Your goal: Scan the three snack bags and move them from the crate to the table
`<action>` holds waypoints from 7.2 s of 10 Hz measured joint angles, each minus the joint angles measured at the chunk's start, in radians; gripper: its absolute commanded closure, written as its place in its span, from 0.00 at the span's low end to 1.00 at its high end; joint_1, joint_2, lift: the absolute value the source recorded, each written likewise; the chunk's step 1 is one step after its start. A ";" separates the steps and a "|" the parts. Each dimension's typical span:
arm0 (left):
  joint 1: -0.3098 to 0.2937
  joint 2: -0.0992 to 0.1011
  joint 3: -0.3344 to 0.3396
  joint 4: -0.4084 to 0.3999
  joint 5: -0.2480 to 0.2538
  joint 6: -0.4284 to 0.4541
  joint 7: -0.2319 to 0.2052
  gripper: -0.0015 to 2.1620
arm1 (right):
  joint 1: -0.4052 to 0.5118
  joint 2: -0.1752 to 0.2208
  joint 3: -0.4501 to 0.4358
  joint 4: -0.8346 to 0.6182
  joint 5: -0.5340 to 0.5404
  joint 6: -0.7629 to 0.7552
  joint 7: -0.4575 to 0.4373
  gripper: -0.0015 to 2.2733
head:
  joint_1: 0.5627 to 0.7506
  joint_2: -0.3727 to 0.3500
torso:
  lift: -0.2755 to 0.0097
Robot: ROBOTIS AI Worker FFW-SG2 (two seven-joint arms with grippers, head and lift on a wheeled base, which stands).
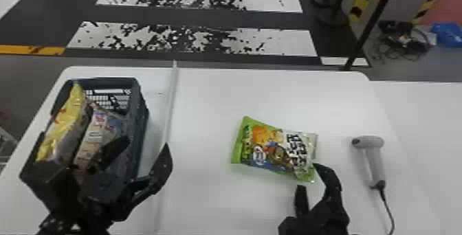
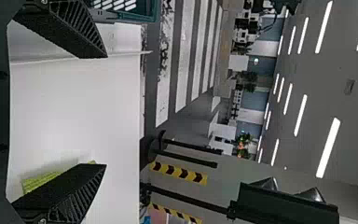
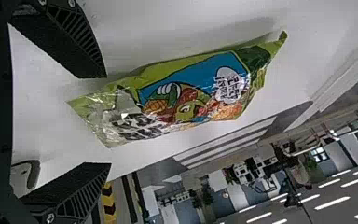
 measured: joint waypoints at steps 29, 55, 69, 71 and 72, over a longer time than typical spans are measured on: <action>-0.058 0.006 -0.074 0.089 -0.012 -0.051 -0.002 0.01 | 0.136 0.315 -0.620 -0.953 -0.919 0.971 0.602 0.99 | 0.70 0.52 | 0.75; -0.086 0.005 -0.094 0.085 -0.032 -0.067 0.016 0.01 | 0.066 0.403 -0.564 -0.485 -0.970 0.461 0.610 0.99 | 0.70 0.58 | 0.75; -0.089 0.005 -0.089 0.091 -0.016 -0.071 0.010 0.01 | 0.104 0.422 -0.521 -0.352 -0.853 0.301 0.526 0.99 | 0.70 0.54 | 0.75; -0.089 0.005 -0.089 0.089 -0.016 -0.071 0.010 0.01 | 0.138 0.422 -0.548 -0.460 -0.892 0.333 0.530 0.99 | 0.70 0.54 | 0.75; -0.089 0.005 -0.089 0.087 -0.016 -0.071 0.010 0.01 | 0.151 0.422 -0.584 -0.510 -0.918 0.353 0.533 0.98 | 0.70 0.52 | 0.75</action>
